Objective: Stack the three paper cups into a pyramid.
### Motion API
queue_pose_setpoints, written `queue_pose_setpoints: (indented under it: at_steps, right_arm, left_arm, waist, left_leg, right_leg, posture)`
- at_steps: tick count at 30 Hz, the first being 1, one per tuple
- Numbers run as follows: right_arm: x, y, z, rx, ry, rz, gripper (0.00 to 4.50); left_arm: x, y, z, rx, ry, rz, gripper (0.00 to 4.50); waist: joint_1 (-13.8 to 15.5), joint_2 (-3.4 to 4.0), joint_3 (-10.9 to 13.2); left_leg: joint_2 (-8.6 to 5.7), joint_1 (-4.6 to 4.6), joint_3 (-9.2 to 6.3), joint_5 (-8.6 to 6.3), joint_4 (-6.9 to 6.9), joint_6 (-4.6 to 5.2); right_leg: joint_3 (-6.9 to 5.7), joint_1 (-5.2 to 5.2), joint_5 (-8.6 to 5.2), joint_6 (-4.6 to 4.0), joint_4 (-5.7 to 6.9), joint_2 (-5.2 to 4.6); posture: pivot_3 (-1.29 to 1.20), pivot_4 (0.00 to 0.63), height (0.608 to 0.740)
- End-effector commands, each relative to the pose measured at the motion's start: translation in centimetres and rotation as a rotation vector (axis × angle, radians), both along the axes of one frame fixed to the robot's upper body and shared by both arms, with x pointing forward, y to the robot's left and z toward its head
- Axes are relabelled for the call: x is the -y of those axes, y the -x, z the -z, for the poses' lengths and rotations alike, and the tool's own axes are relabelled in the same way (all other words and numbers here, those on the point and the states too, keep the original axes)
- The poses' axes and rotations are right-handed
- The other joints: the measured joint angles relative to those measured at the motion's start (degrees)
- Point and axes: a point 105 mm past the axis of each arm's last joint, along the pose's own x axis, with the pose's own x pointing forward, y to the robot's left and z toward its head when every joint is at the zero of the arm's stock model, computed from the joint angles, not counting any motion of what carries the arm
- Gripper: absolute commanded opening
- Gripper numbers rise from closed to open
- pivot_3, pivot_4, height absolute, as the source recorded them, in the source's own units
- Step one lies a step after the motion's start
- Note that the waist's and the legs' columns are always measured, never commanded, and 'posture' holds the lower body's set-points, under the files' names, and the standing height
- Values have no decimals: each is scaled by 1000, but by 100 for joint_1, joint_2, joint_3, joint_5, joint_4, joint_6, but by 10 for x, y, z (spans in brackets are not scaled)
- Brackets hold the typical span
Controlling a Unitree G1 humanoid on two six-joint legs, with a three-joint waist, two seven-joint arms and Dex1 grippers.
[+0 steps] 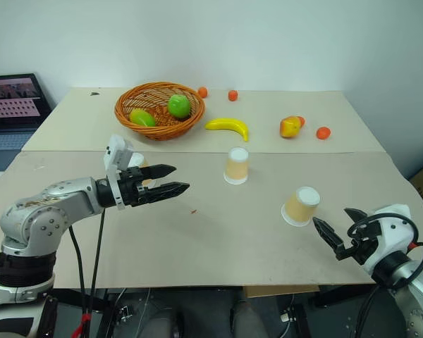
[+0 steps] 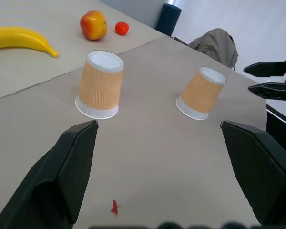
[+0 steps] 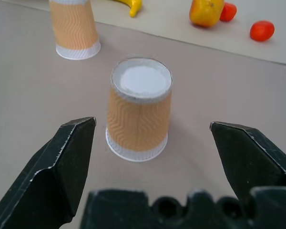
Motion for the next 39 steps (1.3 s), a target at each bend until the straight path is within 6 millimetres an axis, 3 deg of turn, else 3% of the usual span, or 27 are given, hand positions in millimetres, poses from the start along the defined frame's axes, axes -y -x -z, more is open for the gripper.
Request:
queue_pose_setpoints:
  at_steps: [1, 8, 25, 30, 31, 34, 39]
  right_arm:
    - [-5, -11, -4, 59, 17, -28, 4500]
    - [-12, -30, 1, 78, 7, -60, 4500]
    - [-14, -71, 0, 105, 22, -124, 4500]
    - [-15, -75, -3, 114, 23, -135, 3174]
    - [-15, -75, -3, 115, 30, -135, 2734]
    - [-20, -74, -10, 123, 27, -153, 2630]
    - [-50, -74, -28, 128, 26, -259, 2630]
  left_arm:
    - [3, 5, -16, 86, -66, 55, 4387]
    - [1, 12, -24, 165, -185, 118, 4387]
    - [2, 12, -31, 164, -150, 85, 4387]
    - [1, 13, -28, 158, -152, 75, 4500]
    - [2, 13, -27, 157, -152, 74, 4500]
    - [0, 14, -25, 152, -155, 68, 4500]
    - [-10, 13, -24, 145, -180, 47, 4500]
  waist:
    - [-7, 0, 0]
    - [12, 4, 3]
    - [10, 7, 6]
    - [12, 7, 6]
    - [13, 7, 6]
    - [9, 7, 6]
    - [-18, 13, 10]
  left_leg:
    - [0, 0, 0, 0, 0, 0]
    - [-2, -3, 0, 0, 0, 0]
    - [-1, -7, -3, 0, -1, 0]
    - [-1, -9, -3, 0, -1, 0]
    - [-2, -9, -3, 0, -1, 0]
    - [-1, -8, -3, 0, 0, 0]
    - [0, -7, -4, 0, -1, 0]
  right_leg:
    - [0, 0, 0, 0, 0, 0]
    - [0, -1, 0, 0, -2, -1]
    - [-1, -2, 16, 32, -4, 0]
    - [-1, -2, 17, 35, -5, 0]
    - [-1, -2, 17, 35, -5, 0]
    - [-1, -2, 17, 35, -4, 0]
    - [-1, -4, 17, 34, -2, 2]
  posture:
    - [0, 150, 735]
    - [0, 150, 735]
    - [0, 150, 735]
    - [0, 150, 735]
    - [0, 150, 735]
    - [0, 150, 735]
    - [0, 150, 735]
